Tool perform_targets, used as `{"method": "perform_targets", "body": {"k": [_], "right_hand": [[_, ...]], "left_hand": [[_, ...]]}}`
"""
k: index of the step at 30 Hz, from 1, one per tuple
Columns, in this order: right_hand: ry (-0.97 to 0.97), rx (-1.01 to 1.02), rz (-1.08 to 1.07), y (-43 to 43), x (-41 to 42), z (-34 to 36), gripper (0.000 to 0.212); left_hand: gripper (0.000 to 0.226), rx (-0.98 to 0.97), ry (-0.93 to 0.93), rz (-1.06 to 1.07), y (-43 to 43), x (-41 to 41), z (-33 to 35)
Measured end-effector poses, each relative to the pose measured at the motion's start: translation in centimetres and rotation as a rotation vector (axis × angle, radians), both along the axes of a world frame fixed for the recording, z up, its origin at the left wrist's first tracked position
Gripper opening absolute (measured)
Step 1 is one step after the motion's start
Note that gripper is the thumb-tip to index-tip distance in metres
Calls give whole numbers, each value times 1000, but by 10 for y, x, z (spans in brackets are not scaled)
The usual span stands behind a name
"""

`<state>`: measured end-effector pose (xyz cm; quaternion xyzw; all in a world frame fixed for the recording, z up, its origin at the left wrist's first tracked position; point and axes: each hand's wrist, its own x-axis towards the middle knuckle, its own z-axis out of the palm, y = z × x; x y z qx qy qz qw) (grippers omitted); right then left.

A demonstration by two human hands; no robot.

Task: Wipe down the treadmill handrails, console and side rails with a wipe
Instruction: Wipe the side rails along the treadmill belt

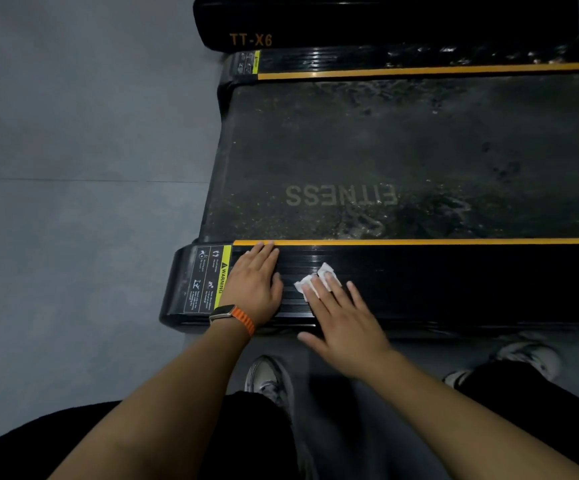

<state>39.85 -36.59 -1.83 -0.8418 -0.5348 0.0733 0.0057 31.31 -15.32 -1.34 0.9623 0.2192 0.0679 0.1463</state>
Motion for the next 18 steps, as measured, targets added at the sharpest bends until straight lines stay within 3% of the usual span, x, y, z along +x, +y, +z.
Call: {"method": "perform_targets", "body": {"k": [5,8,14,18], "right_hand": [[-87,3,-71,-53,21,0,86],[-58,9,-138,-39,2,-3,88],[-101,52,20,-27,-12,-12,85],[-140,54,-53,-72,5,-8,82]], "left_hand": [[58,20,7,-3,0,0,1],[58,8,13,-4,1,-1,0],[58,-3,15,-4,1,-1,1],[61,3,25,-8,0,0,2]]}}
